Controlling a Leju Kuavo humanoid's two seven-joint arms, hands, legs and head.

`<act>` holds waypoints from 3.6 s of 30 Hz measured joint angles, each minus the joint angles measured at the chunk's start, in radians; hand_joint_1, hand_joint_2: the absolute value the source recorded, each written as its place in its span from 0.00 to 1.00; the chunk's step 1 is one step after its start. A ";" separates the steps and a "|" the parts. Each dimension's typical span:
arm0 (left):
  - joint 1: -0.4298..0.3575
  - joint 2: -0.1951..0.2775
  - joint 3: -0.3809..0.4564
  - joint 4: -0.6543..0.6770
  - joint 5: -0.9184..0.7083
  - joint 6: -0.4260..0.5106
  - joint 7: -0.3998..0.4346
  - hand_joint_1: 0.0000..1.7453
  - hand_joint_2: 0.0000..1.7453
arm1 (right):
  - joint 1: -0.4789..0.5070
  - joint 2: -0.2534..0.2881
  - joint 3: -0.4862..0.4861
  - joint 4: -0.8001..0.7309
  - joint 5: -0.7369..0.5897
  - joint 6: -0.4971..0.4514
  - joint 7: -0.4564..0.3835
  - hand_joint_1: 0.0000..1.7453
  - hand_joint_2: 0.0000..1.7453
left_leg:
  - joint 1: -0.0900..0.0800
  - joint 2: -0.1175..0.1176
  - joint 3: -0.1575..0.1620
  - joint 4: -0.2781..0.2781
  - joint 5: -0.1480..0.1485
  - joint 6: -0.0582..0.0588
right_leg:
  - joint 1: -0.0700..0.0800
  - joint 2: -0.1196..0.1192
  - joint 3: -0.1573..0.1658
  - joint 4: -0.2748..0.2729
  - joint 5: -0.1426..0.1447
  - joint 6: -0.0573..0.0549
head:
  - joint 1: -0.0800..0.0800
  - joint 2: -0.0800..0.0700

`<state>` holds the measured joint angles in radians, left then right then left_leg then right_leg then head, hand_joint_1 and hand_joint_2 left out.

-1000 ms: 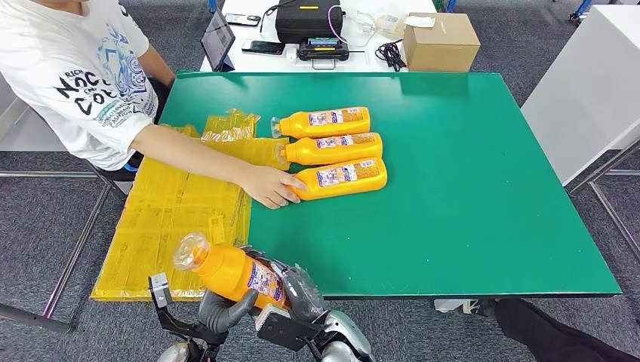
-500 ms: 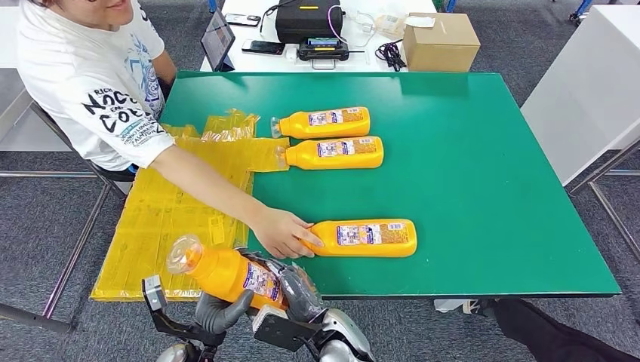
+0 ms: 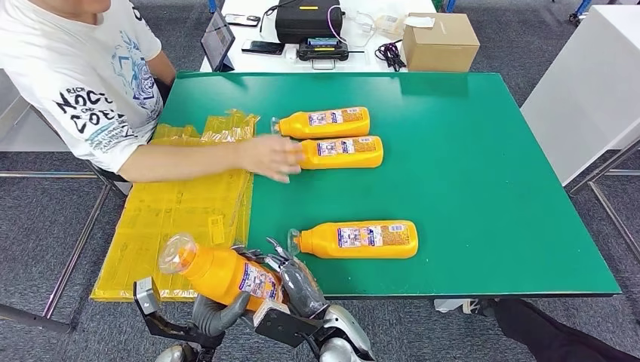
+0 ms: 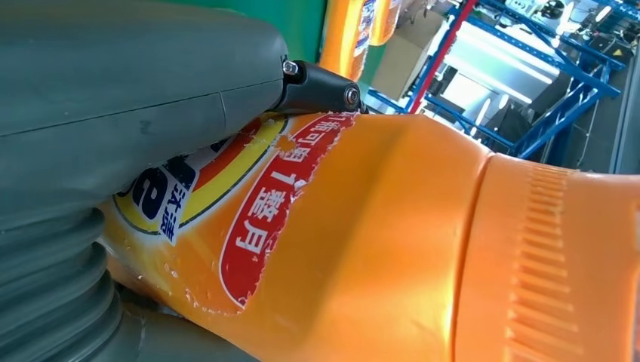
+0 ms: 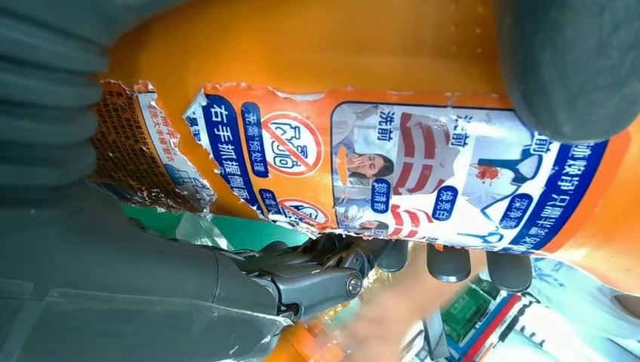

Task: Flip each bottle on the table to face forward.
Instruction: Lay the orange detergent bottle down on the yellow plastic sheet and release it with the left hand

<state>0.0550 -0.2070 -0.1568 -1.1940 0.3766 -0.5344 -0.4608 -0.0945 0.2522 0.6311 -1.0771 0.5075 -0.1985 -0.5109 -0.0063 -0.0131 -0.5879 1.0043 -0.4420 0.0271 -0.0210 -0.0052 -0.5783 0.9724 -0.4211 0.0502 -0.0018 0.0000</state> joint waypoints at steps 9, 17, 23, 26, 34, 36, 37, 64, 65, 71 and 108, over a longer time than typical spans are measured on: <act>0.035 -0.005 -0.003 -0.079 -0.074 0.065 -0.011 1.00 1.00 | 0.075 -0.002 -0.121 -0.184 -0.196 -0.124 -0.082 0.00 0.00 | 0.000 0.001 0.000 0.000 0.000 0.000 | 0.000 0.001 0.000 0.000 0.000 0.000 | 0.000 0.000; 0.020 -0.002 0.010 -0.125 -0.141 0.206 0.004 1.00 1.00 | 0.109 -0.001 -0.195 -0.301 -0.192 -0.153 -0.116 0.00 0.00 | 0.000 0.002 0.001 0.000 0.000 0.000 | 0.000 0.001 0.000 0.000 0.000 0.000 | 0.000 0.000; -0.004 -0.014 0.038 -0.129 -0.240 0.425 -0.010 1.00 1.00 | 0.120 0.002 -0.212 -0.335 -0.167 -0.246 -0.143 0.00 0.00 | 0.000 0.002 0.001 0.000 0.000 0.000 | 0.000 0.001 0.000 0.000 0.000 0.000 | 0.000 0.000; -0.015 -0.024 0.041 -0.130 -0.309 0.523 -0.033 1.00 1.00 | 0.124 0.003 -0.216 -0.346 -0.189 -0.257 -0.155 0.00 0.00 | 0.000 0.002 0.001 0.000 0.000 0.000 | 0.000 0.001 0.000 0.000 0.000 0.000 | 0.000 0.000; -0.127 -0.025 0.045 -0.130 -0.789 0.988 -0.109 1.00 1.00 | 0.123 -0.001 -0.195 -0.444 -0.240 -0.314 -0.185 0.00 0.00 | 0.000 0.002 0.001 0.000 0.000 0.000 | 0.000 0.001 0.000 0.000 0.000 0.000 | 0.000 0.000; -0.176 -0.020 0.051 -0.120 -0.924 1.094 -0.111 1.00 1.00 | 0.111 -0.007 -0.169 -0.481 -0.255 -0.353 -0.187 0.00 0.00 | 0.000 0.002 0.001 0.000 0.001 0.000 | 0.000 0.001 0.001 0.000 0.001 0.000 | 0.000 0.000; -0.202 -0.016 0.056 -0.112 -0.981 1.137 -0.115 1.00 1.00 | 0.104 -0.010 -0.156 -0.493 -0.259 -0.362 -0.187 0.00 0.00 | 0.000 0.003 0.001 0.000 0.001 0.000 | 0.000 0.001 0.001 0.000 0.001 0.000 | 0.000 0.000; -0.396 0.047 0.171 0.097 -1.505 1.234 -0.056 1.00 1.00 | 0.058 -0.021 -0.089 -0.514 -0.298 -0.320 -0.188 0.00 0.00 | 0.000 0.002 0.001 0.000 0.001 0.000 | 0.000 0.001 0.001 0.001 0.001 0.000 | 0.000 0.000; -0.399 0.048 0.172 0.103 -1.523 1.234 -0.044 1.00 1.00 | 0.058 -0.021 -0.089 -0.514 -0.298 -0.318 -0.188 0.00 0.00 | 0.000 0.002 0.001 0.000 0.001 0.000 | 0.000 0.001 0.001 0.000 0.001 0.000 | 0.000 0.000; -0.483 0.101 0.147 0.302 -1.670 1.141 0.104 1.00 1.00 | 0.056 -0.021 -0.090 -0.512 -0.290 -0.270 -0.188 0.00 0.00 | 0.000 0.004 0.001 0.000 0.001 0.000 | 0.000 0.002 0.001 0.001 0.001 0.000 | 0.000 0.000; -0.701 0.218 0.182 0.741 -1.515 0.624 0.150 0.00 0.00 | 0.057 0.013 -0.105 -0.437 -0.274 -0.115 -0.147 0.00 0.00 | 0.001 0.001 0.008 -0.001 0.003 -0.004 | 0.001 0.001 0.008 0.001 0.002 -0.004 | 0.000 0.000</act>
<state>-0.6456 0.0114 0.0252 -0.4535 -1.1379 0.0900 -0.3109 -0.0376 0.2654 0.5264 -1.5140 0.2338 -0.3138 -0.6576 -0.0049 -0.0117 -0.5795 1.0034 -0.4387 0.0232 -0.0197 -0.0040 -0.5698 0.9737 -0.4187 0.0466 -0.0018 0.0000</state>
